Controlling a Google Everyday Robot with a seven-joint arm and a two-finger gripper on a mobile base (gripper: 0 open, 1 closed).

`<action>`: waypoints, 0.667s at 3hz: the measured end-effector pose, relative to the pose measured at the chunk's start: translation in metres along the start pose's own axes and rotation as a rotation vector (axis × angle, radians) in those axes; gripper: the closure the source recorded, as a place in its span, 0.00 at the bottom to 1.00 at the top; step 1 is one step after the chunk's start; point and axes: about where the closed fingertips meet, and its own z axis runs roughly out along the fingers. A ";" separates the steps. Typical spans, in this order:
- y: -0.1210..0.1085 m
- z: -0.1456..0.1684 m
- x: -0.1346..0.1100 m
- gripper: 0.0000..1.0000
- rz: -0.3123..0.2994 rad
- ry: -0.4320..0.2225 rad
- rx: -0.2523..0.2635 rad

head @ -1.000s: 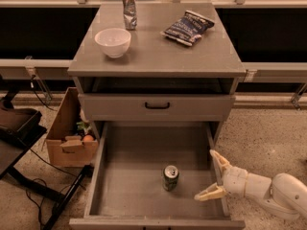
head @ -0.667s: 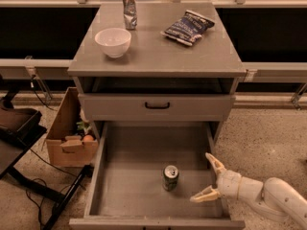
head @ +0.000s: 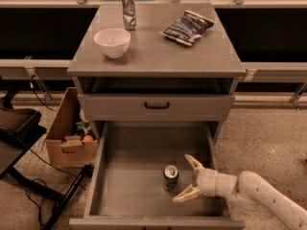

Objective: Pick green can from middle drawer and place on counter

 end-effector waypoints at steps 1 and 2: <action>0.006 0.035 0.002 0.01 0.013 -0.016 -0.055; 0.010 0.058 0.011 0.23 0.035 -0.029 -0.087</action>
Offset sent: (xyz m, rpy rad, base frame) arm 0.0176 0.0672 -0.0438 0.0595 0.0669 0.0984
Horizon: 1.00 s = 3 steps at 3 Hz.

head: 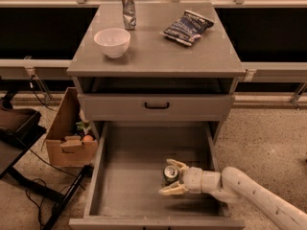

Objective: Pick green can from middle drawer and place on counter

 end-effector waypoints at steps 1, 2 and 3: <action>-0.004 0.014 0.018 0.46 0.045 -0.003 -0.018; -0.005 0.015 0.018 0.76 0.045 -0.003 -0.018; -0.005 0.015 0.018 0.99 0.045 -0.003 -0.018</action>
Offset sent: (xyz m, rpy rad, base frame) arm 0.0064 0.0065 -0.0185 0.0153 0.0410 0.0055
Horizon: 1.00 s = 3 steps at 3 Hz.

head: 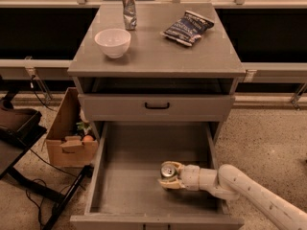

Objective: Pick green can from middle drawer and place on counter

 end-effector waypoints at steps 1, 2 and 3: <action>0.001 -0.001 -0.016 1.00 -0.019 0.003 -0.005; 0.001 -0.002 -0.020 1.00 -0.020 0.002 -0.005; 0.002 -0.019 -0.055 1.00 -0.031 -0.003 -0.015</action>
Offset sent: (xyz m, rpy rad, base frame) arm -0.0109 -0.0288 0.1788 0.0076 -0.0529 0.1065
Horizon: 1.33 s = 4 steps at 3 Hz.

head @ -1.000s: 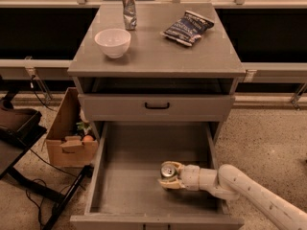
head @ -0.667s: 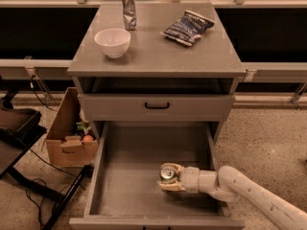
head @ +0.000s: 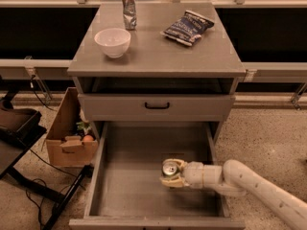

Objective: Pick green can from middle drawer and place on counter

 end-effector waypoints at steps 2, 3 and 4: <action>-0.021 -0.085 -0.168 1.00 -0.004 -0.053 -0.011; -0.039 -0.118 -0.235 1.00 0.019 -0.066 0.005; -0.057 -0.139 -0.307 1.00 0.039 -0.052 0.028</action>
Offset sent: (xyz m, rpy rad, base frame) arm 0.0218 -0.0956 0.2979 0.1085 -0.0025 -0.0223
